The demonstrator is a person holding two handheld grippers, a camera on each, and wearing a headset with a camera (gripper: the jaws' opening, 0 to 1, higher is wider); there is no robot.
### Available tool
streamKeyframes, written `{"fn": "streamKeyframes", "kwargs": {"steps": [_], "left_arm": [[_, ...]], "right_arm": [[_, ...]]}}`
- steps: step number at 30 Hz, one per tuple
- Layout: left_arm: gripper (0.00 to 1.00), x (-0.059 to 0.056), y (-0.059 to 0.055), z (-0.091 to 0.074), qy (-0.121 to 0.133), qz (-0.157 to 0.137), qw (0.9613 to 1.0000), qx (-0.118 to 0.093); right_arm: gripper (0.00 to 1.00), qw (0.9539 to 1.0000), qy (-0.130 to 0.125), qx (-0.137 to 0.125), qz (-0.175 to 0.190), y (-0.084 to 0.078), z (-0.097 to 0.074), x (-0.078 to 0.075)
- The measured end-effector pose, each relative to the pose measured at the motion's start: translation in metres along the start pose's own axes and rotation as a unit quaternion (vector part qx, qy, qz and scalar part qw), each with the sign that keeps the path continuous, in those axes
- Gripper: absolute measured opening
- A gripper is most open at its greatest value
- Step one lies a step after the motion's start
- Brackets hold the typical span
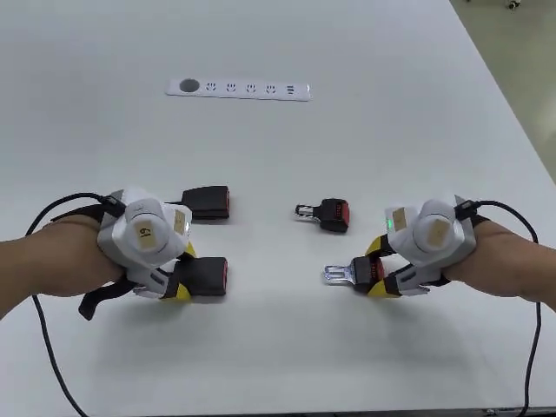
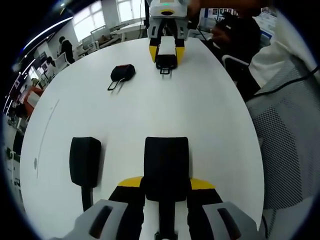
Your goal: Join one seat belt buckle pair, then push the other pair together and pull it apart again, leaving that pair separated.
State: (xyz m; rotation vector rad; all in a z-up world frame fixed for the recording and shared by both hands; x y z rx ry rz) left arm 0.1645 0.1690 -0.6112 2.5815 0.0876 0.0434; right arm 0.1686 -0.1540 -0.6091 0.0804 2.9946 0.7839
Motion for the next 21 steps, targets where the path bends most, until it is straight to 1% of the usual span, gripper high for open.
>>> {"fn": "streamKeyframes", "kwargs": {"steps": [6, 10, 12, 14, 16, 18, 19, 20, 21], "left_arm": [[0.33, -0.001, 0.0, 0.0, 0.004, -0.007, 1.0, -0.001], [0.33, -0.002, -0.001, 0.0, 0.005, -0.008, 0.9999, -0.002], [0.33, -0.001, -0.002, 0.0, 0.007, -0.01, 0.9999, -0.002], [0.33, -0.001, -0.003, 0.0, 0.009, -0.012, 0.9999, -0.003], [0.33, -0.001, -0.004, 0.0, 0.009, -0.013, 0.9999, -0.004], [0.33, -0.002, -0.003, 0.0, 0.011, -0.014, 0.9998, -0.005], [0.33, -0.002, -0.004, 0.0, 0.012, -0.014, 0.9998, -0.007], [0.33, -0.002, -0.004, 0.0, 0.012, -0.015, 0.9998, -0.008], [0.33, -0.002, -0.004, -0.001, 0.012, -0.016, 0.9998, -0.008]], "right_arm": [[0.33, 0.9999, -0.003, -0.01, 0.012, 0.004, 0.002, 0.005], [0.33, 0.9998, -0.003, -0.013, 0.012, 0.011, 0.004, 0.008], [0.33, 0.9998, -0.002, -0.017, 0.013, 0.015, 0.007, 0.01], [0.33, 0.9997, -0.001, -0.022, 0.012, 0.023, 0.01, 0.015], [0.33, 0.9995, -0.002, -0.027, 0.014, 0.026, 0.014, 0.013], [0.33, 0.9994, -0.005, -0.031, 0.014, 0.034, 0.017, 0.02], [0.33, 0.9993, -0.006, -0.033, 0.015, 0.035, 0.018, 0.019], [0.33, 0.9992, -0.005, -0.036, 0.015, 0.036, 0.02, 0.019], [0.33, 0.9989, -0.003, -0.043, 0.02, 0.04, 0.022, 0.021]]}}
Point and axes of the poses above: the centre of the closed fingertips' face, and the gripper's own axes: z roughly forward along the fingers, x roughly to its left, y roughly out of its top, the point moved 9 cm from there along -z, roughly backward along the fingers, and after that the axes turned 5 degrees about -x, right-handed, at the moved point
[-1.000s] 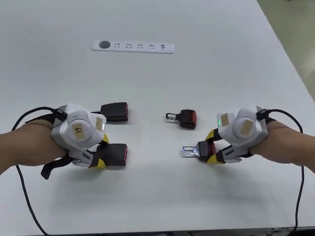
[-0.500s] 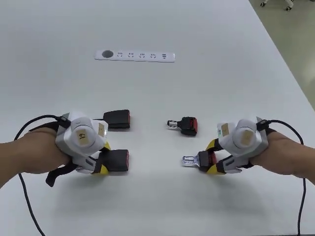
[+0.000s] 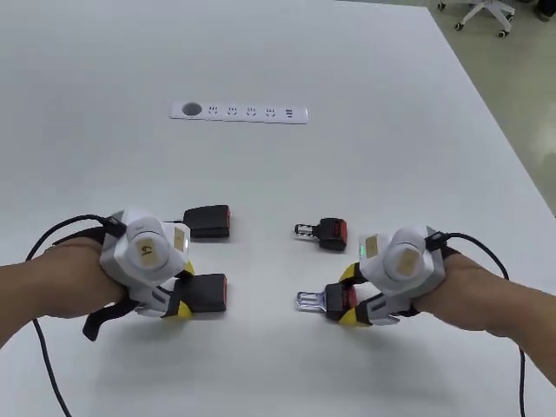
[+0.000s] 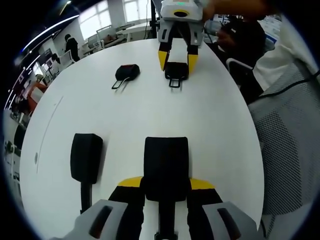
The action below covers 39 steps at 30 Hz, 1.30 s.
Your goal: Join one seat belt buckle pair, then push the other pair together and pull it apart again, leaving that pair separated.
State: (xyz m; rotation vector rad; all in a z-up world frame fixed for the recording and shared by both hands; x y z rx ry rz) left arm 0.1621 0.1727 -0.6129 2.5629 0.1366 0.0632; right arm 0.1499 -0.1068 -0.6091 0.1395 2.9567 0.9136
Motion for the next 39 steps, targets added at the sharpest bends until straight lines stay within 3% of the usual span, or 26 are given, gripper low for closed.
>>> {"fn": "streamKeyframes", "kwargs": {"steps": [7, 17, 32, 39], "left_arm": [[0.33, 0.0, 0.001, -0.001, -0.001, -0.001, 1.0, 0.0], [0.33, 0.001, 0.001, -0.001, -0.008, 0.006, 0.9999, -0.004], [0.33, 0.002, 0.002, 0.0, -0.019, 0.014, 0.9997, 0.002], [0.33, 0.004, 0.001, 0.001, -0.022, 0.012, 0.9997, 0.004]], "right_arm": [[0.33, 0.9998, -0.004, -0.018, 0.006, 0.017, 0.012, 0.008], [0.33, 0.9988, -0.004, -0.045, 0.02, 0.045, 0.031, 0.005], [0.31, 0.999, -0.004, -0.043, -0.012, 0.074, 0.053, 0.0], [0.31, 0.999, 0.0, -0.04, -0.021, 0.077, 0.054, -0.001]]}}
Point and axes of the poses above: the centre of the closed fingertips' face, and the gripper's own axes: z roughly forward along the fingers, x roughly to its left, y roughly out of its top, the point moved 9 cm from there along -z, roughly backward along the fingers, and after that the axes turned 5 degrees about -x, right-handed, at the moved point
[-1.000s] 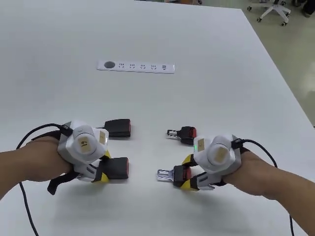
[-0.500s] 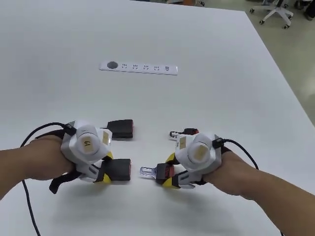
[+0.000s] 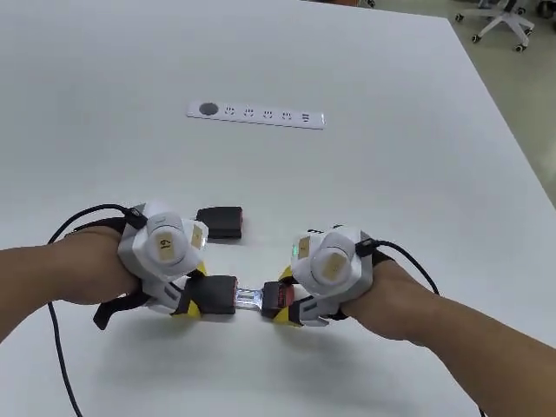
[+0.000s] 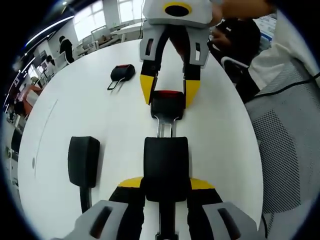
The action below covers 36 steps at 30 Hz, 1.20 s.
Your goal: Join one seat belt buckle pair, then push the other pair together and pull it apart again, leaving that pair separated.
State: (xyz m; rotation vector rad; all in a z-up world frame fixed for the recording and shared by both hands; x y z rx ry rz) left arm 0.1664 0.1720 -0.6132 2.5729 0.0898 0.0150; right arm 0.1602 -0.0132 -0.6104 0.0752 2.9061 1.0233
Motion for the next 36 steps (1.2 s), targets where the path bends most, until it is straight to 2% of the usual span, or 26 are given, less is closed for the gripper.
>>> {"fn": "streamKeyframes", "kwargs": {"steps": [5, 8, 12, 17, 23, 25, 27, 29, 30, 31, 32, 33, 36], "left_arm": [[0.33, 0.001, 0.001, 0.001, -0.003, 0.0, 1.0, 0.008], [0.33, 0.001, 0.001, 0.001, -0.003, 0.001, 0.9999, 0.01], [0.33, 0.0, 0.001, 0.001, -0.004, 0.004, 1.0, 0.006], [0.32, 0.001, 0.001, 0.001, -0.01, 0.011, 0.9999, 0.0], [0.32, 0.002, 0.002, 0.002, -0.016, 0.02, 0.9997, 0.003], [0.32, 0.001, 0.003, 0.002, -0.016, 0.023, 0.9996, 0.002], [0.32, 0.0, 0.004, 0.001, -0.015, 0.023, 0.9996, 0.004], [0.32, 0.0, 0.004, 0.001, -0.014, 0.023, 0.9996, 0.005], [0.32, 0.001, 0.002, 0.0, -0.015, 0.022, 0.9996, 0.013], [0.32, 0.001, 0.003, 0.001, -0.014, 0.019, 0.9997, 0.007], [0.32, 0.001, 0.003, 0.0, -0.013, 0.02, 0.9997, 0.006], [0.32, 0.001, 0.003, 0.0, -0.012, 0.018, 0.9997, 0.005], [0.32, 0.002, 0.002, 0.0, -0.011, 0.017, 0.9998, 0.005]], "right_arm": [[0.31, 0.9999, 0.002, 0.007, -0.012, 0.002, 0.0, 0.001], [0.31, 0.9997, 0.006, 0.003, -0.023, 0.006, 0.003, 0.005], [0.31, 0.9998, 0.007, -0.007, -0.018, 0.01, 0.008, 0.003], [0.31, 0.9999, 0.008, -0.007, -0.012, 0.009, 0.008, 0.002], [0.29, 0.9999, 0.005, -0.004, -0.009, 0.015, 0.013, 0.001], [0.28, 0.9998, 0.011, -0.017, -0.001, 0.019, 0.015, 0.003], [0.28, 0.9999, 0.01, -0.014, -0.003, 0.021, 0.019, 0.003], [0.28, 0.9997, 0.011, -0.021, 0.003, 0.021, 0.019, 0.001], [0.28, 0.999, 0.01, -0.043, 0.01, 0.025, 0.02, 0.0], [0.28, 0.9995, 0.014, -0.027, 0.003, 0.022, 0.016, -0.003], [0.28, 0.9992, 0.01, -0.035, 0.013, 0.022, 0.014, -0.005], [0.28, 0.999, 0.009, -0.039, 0.018, 0.022, 0.013, 0.0], [0.28, 0.9991, 0.01, -0.038, 0.015, 0.02, 0.019, 0.001]]}}
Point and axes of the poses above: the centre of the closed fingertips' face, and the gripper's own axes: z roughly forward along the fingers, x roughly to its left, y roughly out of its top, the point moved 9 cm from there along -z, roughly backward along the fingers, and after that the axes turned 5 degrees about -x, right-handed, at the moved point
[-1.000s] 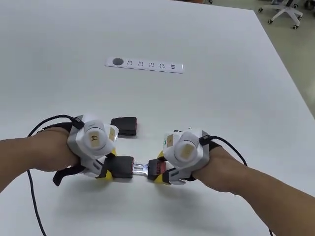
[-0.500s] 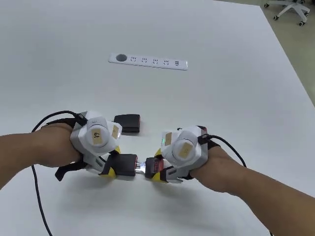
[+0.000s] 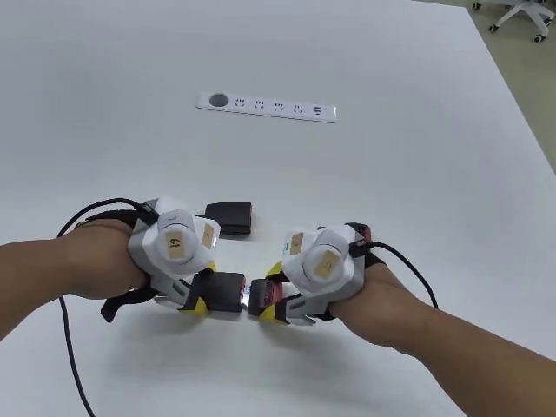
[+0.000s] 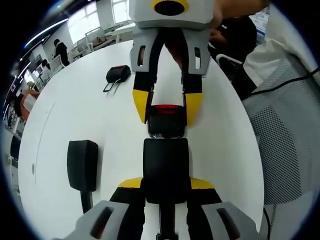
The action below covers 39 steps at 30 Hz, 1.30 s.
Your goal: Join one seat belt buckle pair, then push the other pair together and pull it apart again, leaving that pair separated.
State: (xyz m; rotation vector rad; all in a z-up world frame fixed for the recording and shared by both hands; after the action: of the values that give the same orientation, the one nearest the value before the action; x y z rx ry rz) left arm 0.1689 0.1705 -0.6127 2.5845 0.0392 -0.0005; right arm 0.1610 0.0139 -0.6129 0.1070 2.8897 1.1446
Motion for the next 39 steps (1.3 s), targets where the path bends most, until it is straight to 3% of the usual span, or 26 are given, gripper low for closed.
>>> {"fn": "streamKeyframes", "kwargs": {"steps": [4, 8, 23, 35, 39], "left_arm": [[0.32, 0.0007, -0.0004, 0.0002, 0.0, 0.0, 1.0, 0.003], [0.31, 0.0029, -0.0022, -0.0002, -0.003, -0.003, 1.0, -0.001], [0.31, 0.0027, -0.0011, -0.0006, -0.004, -0.009, 0.9999, 0.004], [0.31, 0.0011, -0.0017, -0.0009, -0.006, -0.01, 0.9999, -0.004], [0.31, 0.0002, -0.0005, -0.0017, -0.005, -0.009, 0.9999, -0.003]], "right_arm": [[0.28, 1.0, -0.002, 0.002, 0.0, -0.0011, 0.0004, 0.0], [0.28, 0.9993, -0.004, 0.013, -0.034, 0.0034, -0.0057, 0.0058], [0.27, 0.9997, 0.001, 0.018, -0.019, -0.0003, -0.0039, 0.0015], [0.28, 0.9998, -0.005, 0.017, -0.006, -0.0008, -0.0024, 0.0011], [0.29, 0.9996, -0.004, 0.024, -0.016, 0.0012, -0.001, 0.0017]]}}
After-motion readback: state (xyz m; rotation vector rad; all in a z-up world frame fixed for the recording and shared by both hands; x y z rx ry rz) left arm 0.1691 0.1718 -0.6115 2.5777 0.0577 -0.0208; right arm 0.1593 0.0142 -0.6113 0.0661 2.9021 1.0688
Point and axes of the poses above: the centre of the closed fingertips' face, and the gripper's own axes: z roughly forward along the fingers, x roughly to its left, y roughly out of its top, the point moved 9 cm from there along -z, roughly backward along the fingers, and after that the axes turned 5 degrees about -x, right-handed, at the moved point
